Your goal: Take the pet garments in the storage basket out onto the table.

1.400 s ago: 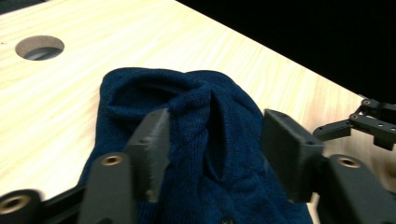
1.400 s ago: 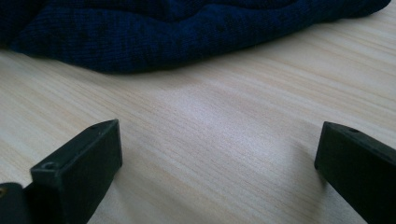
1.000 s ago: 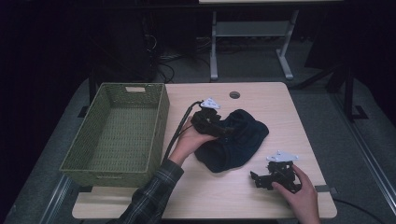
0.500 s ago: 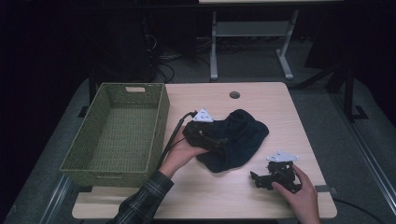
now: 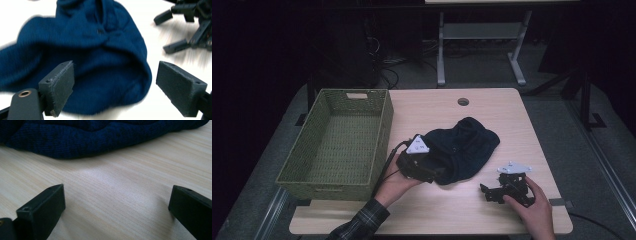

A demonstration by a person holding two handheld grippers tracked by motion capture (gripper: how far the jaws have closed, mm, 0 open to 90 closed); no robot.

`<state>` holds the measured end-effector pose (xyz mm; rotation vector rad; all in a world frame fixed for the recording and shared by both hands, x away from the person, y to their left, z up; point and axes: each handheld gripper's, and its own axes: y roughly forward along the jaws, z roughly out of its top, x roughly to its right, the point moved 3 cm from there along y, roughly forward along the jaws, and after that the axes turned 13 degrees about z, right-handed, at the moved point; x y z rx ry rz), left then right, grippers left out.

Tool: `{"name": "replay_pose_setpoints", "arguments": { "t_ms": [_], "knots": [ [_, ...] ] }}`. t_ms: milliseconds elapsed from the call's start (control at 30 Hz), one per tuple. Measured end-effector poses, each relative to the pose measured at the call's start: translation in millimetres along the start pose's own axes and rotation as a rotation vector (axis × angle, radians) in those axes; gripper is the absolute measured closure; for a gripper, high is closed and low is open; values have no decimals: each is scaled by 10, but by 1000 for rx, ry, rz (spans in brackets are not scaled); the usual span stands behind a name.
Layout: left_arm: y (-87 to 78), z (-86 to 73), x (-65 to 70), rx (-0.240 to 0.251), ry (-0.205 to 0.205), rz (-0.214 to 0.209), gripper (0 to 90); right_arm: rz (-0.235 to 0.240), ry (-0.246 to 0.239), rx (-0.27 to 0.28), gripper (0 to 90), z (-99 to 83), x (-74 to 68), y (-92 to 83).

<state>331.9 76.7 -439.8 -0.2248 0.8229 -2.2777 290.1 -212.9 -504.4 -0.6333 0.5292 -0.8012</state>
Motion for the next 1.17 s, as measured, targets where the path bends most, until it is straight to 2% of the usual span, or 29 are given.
{"name": "replay_pose_setpoints", "arguments": {
  "t_ms": [233,333,367,433,533,633,700,800,933,1167],
  "knots": [
    [-2,-256,51,-63,-1,2,146,0,0,0,4,0,0,0],
    [31,-358,91,-104,20,3,146,0,0,0,5,0,0,0],
    [37,-389,101,-125,41,10,146,0,0,0,5,0,0,0],
    [38,-423,109,-138,57,21,145,0,0,0,5,0,0,0],
    [36,-477,103,-144,46,29,145,0,0,0,5,-1,0,0],
    [48,-542,95,-161,57,46,139,0,1,0,5,-1,-1,-1],
    [74,-587,95,-188,81,62,134,0,0,0,5,-1,0,-1],
    [82,-614,105,-167,83,65,126,0,0,0,5,-1,0,-1],
    [75,-677,98,-98,68,61,125,0,-1,-1,5,-1,0,-1],
    [73,-685,98,-92,64,63,126,-2,-5,1,5,0,4,-1]
  ]
}}
